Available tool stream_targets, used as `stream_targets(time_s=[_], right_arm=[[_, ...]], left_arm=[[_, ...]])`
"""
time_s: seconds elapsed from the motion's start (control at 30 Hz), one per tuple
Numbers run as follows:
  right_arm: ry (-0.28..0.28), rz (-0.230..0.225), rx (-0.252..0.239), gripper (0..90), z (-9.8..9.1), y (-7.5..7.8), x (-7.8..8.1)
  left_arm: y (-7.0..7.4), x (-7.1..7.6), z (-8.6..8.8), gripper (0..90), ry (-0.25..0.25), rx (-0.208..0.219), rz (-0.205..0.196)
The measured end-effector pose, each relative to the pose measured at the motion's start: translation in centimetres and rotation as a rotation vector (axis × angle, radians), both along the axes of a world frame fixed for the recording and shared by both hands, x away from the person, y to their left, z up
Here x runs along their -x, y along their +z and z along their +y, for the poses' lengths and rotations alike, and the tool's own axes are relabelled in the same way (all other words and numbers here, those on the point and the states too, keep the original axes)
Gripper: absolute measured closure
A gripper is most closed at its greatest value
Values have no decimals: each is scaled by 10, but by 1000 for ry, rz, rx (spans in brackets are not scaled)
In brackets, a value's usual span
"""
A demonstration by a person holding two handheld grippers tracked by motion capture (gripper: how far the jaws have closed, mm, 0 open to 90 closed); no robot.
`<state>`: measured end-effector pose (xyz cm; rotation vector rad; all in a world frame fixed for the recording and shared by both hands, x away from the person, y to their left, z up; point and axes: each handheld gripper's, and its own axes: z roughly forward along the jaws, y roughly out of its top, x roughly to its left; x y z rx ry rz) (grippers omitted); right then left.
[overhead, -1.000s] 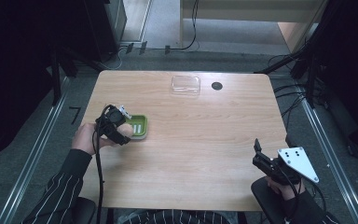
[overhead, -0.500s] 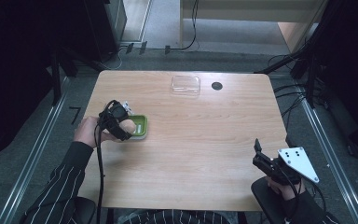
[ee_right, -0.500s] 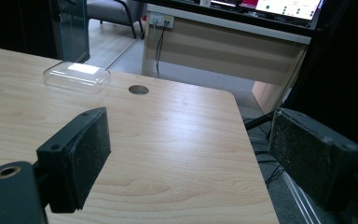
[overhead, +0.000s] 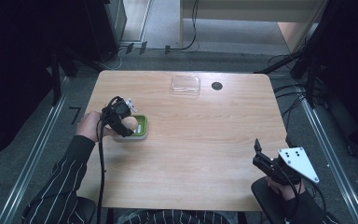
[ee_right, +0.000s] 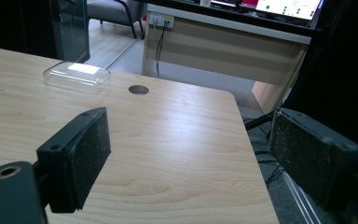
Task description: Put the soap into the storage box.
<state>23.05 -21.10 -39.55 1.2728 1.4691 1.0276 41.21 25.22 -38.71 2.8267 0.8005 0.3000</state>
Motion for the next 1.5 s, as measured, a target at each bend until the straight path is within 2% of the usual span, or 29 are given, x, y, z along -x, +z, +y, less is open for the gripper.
stream_targets(time_s=[0.87,1.27,1.5], right_arm=[[0,1,2,136,0,0,0],[-1,1,2,135,0,0,0],[-2,1,2,136,0,0,0]], left_arm=[[-1,-17,-9,336,-117,-9,-5],[-12,-26,-7,336,-161,-29,9],[-19,-32,-3,336,-188,-20,11]])
